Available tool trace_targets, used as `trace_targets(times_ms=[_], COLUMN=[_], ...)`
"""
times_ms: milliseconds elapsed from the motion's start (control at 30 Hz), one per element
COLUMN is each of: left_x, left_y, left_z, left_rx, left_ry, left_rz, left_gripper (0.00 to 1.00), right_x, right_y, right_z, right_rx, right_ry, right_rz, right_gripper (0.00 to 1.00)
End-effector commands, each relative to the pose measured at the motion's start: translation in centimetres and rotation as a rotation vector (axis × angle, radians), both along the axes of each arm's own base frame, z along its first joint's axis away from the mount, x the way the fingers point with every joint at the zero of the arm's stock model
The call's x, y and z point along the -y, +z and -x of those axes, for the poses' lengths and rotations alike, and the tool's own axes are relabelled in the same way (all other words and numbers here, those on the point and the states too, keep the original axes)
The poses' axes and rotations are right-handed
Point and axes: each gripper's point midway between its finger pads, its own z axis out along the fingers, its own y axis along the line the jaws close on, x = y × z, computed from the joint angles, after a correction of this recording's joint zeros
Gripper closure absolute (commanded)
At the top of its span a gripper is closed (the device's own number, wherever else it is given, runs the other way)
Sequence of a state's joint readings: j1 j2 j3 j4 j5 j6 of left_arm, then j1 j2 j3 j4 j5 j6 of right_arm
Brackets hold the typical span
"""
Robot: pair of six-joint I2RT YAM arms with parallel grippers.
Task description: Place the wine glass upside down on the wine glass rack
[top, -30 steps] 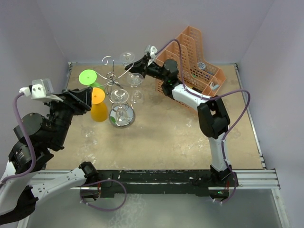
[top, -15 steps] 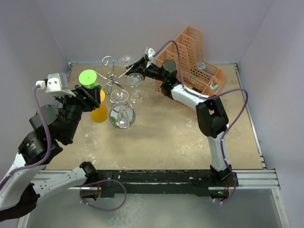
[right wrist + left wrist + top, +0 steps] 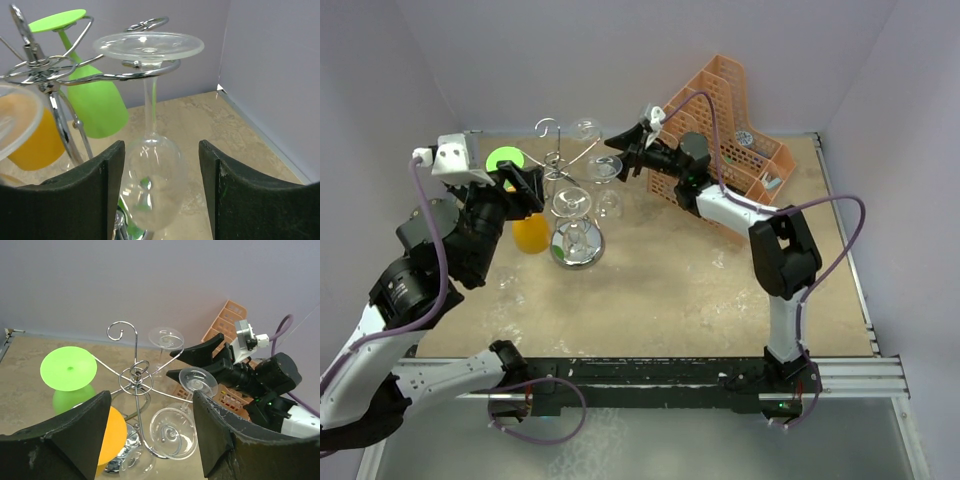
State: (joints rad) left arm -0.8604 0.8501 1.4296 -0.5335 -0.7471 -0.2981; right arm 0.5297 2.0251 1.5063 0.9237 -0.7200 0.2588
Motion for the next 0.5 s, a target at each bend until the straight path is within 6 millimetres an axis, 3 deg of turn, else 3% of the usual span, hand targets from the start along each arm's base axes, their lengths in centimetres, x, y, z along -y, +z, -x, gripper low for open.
trace_targets(times_ms=[0,267,467], left_x=[-0.1,-1.1,-2.4], left_y=[1.9,2.1,-1.1], left_z=[-0.4,-1.7,-4.5], left_rx=[0.023,0.001,-0.136], left_ry=[0.024,0.148,0.386], left_rz=[-0.015,-0.052,-0.163], left_gripper=[0.36,0.38,0.47], right_x=[2.2,6.4,11.3], right_y=[5.5,6.7,7.3], right_z=[2.0,3.3,4.7], right_rx=[0.111,0.062,-0.04], right_ry=[-0.014,-0.202,-0.414], right_rz=[-0.078,-0.154,-0.253], right_gripper=[0.36,0.34,0.35])
